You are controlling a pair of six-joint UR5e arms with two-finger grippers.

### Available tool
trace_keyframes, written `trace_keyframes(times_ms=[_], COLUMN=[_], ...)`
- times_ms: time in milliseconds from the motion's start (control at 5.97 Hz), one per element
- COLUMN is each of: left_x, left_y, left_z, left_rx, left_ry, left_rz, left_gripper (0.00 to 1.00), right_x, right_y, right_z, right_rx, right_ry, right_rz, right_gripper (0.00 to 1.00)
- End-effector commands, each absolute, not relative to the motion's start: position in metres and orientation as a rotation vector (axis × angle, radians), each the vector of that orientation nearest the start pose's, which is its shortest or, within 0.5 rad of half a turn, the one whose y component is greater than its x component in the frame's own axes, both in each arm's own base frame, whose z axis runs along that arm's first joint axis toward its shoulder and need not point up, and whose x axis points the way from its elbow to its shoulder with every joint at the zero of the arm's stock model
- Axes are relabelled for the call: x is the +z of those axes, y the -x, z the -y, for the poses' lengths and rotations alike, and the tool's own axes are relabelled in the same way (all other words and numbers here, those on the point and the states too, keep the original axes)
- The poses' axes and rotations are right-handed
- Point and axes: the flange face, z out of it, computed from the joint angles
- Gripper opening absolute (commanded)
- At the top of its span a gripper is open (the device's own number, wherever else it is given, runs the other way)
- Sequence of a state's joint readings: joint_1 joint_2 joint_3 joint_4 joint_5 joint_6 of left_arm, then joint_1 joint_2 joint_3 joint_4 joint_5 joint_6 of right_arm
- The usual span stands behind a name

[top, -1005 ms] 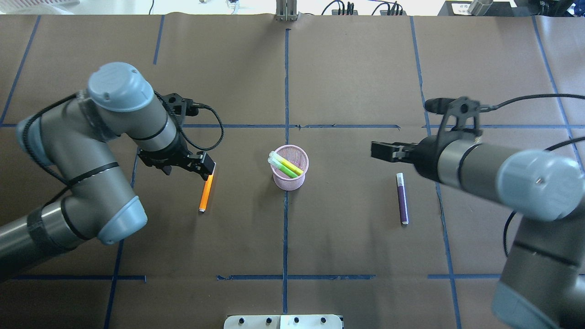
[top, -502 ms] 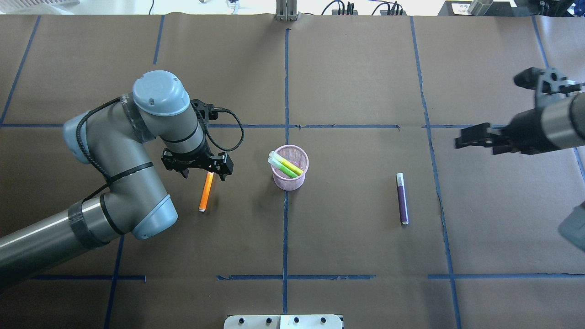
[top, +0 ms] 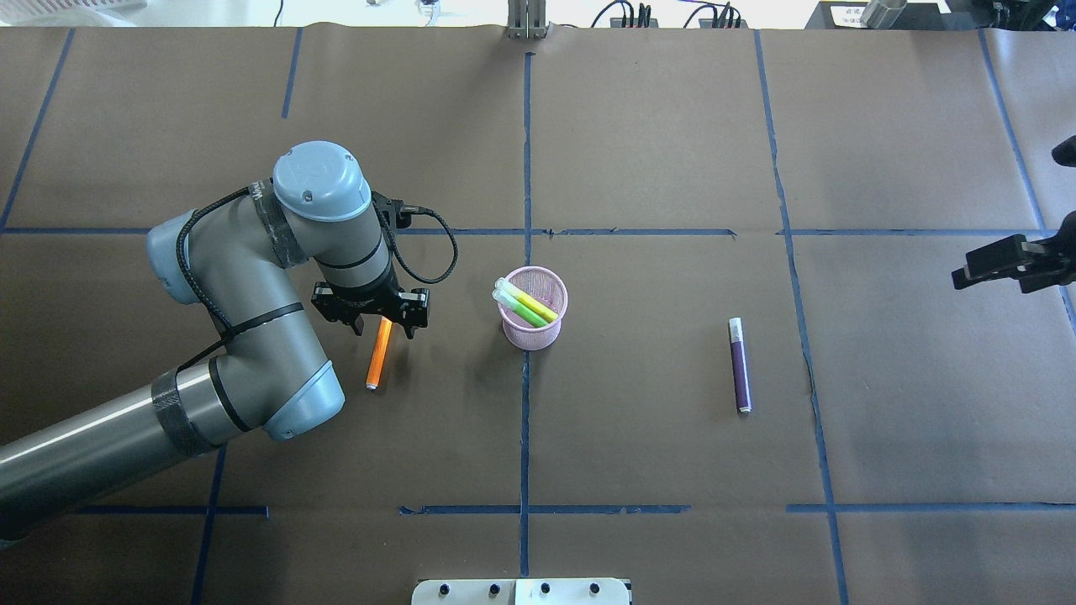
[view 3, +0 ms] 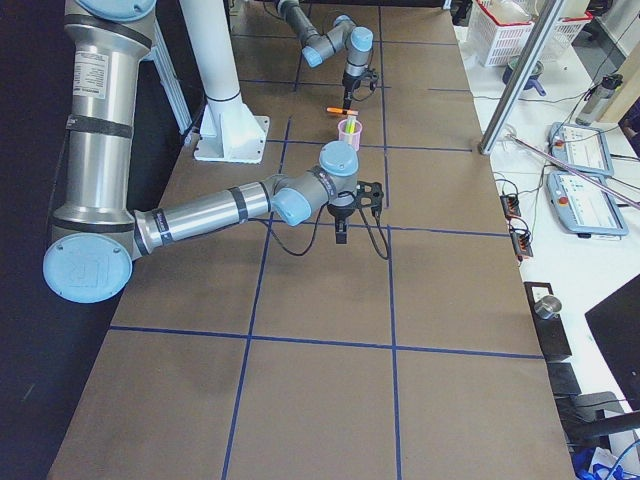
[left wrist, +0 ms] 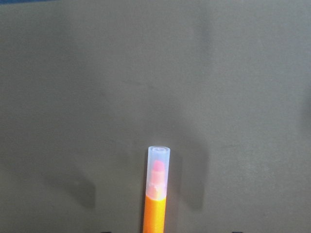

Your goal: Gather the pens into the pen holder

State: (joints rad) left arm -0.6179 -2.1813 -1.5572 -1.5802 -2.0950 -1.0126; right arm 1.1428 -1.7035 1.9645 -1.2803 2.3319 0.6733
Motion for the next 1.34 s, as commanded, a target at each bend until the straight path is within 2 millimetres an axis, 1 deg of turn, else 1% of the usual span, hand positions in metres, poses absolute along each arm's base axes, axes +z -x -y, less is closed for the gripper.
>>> trace_keyframes(times_ms=[0, 167, 502, 670, 837, 1005, 1172], left_x=[0.309, 0.310, 0.316, 0.316, 0.318, 0.317, 0.318], left_y=[-0.526, -0.526, -0.530, -0.530, -0.531, -0.532, -0.532], left_z=[0.474, 0.474, 0.476, 0.477, 0.477, 0.477, 0.477], left_rx=[0.103, 0.106, 0.107, 0.109, 0.108, 0.111, 0.111], left_ry=[0.094, 0.093, 0.092, 0.091, 0.093, 0.093, 0.093], left_rz=[-0.762, -0.762, -0.752, -0.753, -0.751, -0.751, -0.750], left_gripper=[0.68, 0.67, 0.61, 0.55, 0.44, 0.37, 0.36], right_x=[0.523, 0.534, 0.540, 0.541, 0.541, 0.541, 0.541], right_y=[0.080, 0.066, 0.063, 0.064, 0.064, 0.064, 0.064], right_z=[0.436, 0.435, 0.433, 0.434, 0.434, 0.434, 0.434], right_rx=[-0.091, -0.153, -0.153, -0.154, -0.154, -0.154, -0.154], right_ry=[-0.009, 0.019, 0.034, 0.034, 0.034, 0.034, 0.035], right_rz=[0.812, 0.786, 0.750, 0.747, 0.747, 0.747, 0.747], right_gripper=[1.00, 1.00, 1.00, 1.00, 1.00, 1.00, 1.00])
